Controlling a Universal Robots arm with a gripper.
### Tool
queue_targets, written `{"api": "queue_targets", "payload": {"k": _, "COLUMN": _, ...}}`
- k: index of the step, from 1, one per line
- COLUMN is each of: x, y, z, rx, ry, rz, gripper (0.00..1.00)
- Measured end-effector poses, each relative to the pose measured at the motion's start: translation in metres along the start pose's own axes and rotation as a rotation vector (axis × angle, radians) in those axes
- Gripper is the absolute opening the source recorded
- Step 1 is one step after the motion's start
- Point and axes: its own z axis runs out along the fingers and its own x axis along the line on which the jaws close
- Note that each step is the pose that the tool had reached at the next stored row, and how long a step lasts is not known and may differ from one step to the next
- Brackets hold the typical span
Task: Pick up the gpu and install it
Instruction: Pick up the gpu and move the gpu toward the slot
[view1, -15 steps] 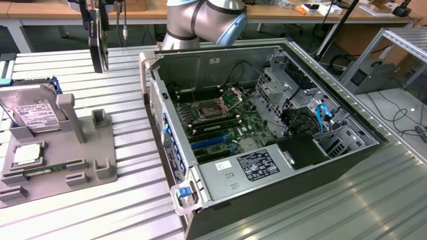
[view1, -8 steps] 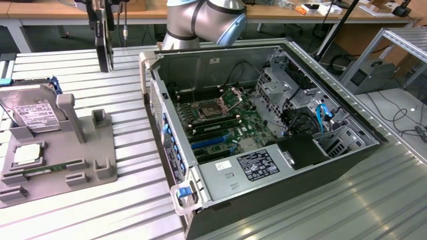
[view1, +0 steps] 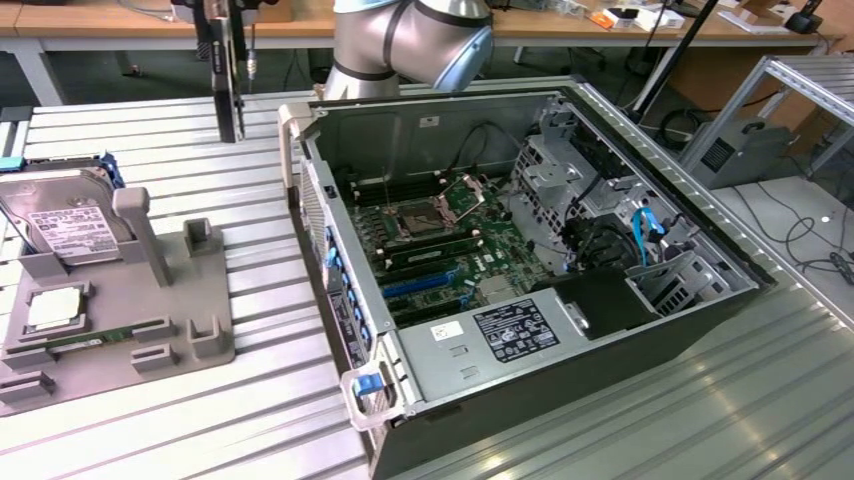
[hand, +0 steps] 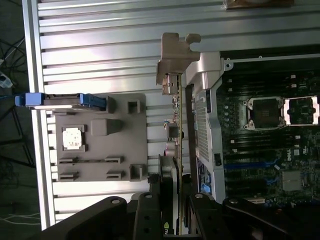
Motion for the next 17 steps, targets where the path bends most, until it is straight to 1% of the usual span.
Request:
{"api": "queue_targets", "payload": {"k": 4, "x": -0.005, "y": 0.0004, "z": 0.0, "rx": 0.0, "ry": 0.0, "rz": 0.0, "gripper": 0.27}}
{"api": "queue_targets", "payload": {"k": 7, "x": -0.012, "y": 0.0009, "z": 0.0, "rx": -0.0001, "ry": -0.0001, "rz": 0.0, "gripper": 0.27}}
{"api": "queue_targets", "payload": {"k": 11, "x": -0.024, "y": 0.0018, "z": 0.0005, "rx": 0.0, "ry": 0.0, "rz": 0.0, "gripper": 0.27}}
{"api": "queue_targets", "payload": {"k": 13, "x": -0.027, "y": 0.002, "z": 0.0007, "rx": 0.0, "ry": -0.0001, "rz": 0.0, "gripper": 0.27}}
{"api": "queue_targets", "payload": {"k": 17, "x": -0.04, "y": 0.003, "z": 0.0012, "rx": 0.0003, "ry": -0.0001, "rz": 0.0, "gripper": 0.27}}
